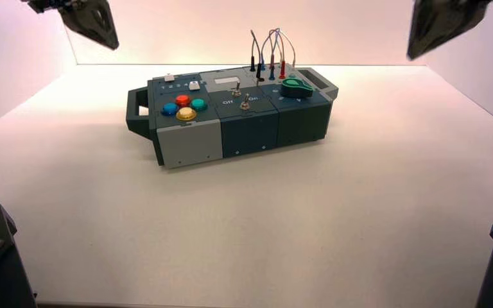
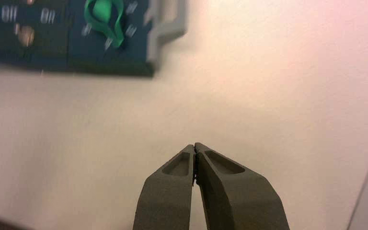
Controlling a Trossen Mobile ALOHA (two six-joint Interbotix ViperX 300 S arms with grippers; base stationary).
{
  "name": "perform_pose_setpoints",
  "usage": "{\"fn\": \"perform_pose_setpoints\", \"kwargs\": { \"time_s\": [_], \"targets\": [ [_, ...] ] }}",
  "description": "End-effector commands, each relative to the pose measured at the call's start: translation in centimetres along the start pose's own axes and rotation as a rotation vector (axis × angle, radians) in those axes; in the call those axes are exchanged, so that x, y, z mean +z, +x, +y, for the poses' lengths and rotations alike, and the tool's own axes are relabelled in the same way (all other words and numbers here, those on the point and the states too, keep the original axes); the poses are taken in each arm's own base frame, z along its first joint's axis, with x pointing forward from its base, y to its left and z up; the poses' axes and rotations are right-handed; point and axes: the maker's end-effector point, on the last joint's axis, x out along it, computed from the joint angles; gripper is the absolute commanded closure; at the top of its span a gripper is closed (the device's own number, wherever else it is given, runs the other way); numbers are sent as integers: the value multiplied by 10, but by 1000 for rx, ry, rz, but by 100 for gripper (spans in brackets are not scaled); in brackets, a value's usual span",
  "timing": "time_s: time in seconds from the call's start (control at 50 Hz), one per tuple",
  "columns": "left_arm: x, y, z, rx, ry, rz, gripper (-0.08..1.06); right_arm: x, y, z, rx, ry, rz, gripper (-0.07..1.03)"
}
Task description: Rotate the box counterclockwise.
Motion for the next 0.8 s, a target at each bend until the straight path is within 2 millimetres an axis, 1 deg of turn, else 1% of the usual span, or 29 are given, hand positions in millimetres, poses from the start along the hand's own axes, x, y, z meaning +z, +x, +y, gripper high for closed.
{"fn": "perform_pose_setpoints", "kwargs": {
  "time_s": [0.02, 0.08, 0.1, 0.22, 0.3, 0.42, 0.68, 0.8],
  "targets": [
    [16, -2, 20, 85, 19, 1, 100, 7, 3, 8, 15, -31, 11, 98],
    [19, 2, 25, 110, 22, 6, 100, 6, 8, 8, 17, -30, 29, 98],
    [22, 6, 27, 127, 33, 9, 100, 5, 11, 9, 20, -26, 43, 98],
    [27, 17, 25, 138, 61, 10, 100, 5, 19, 10, 26, -22, 72, 98],
    [31, 24, 24, 147, 76, -4, 100, 7, 25, 10, 30, -19, 85, 98],
    [35, 34, 27, 155, 80, -13, 100, 16, 36, 11, 34, -14, 94, 98],
    [33, 51, 32, 159, 83, 3, 100, 28, 61, 11, 38, 2, 105, 98],
    [34, 57, 36, 171, 98, -9, 100, 33, 77, 12, 39, 14, 105, 98]
  ]
}}
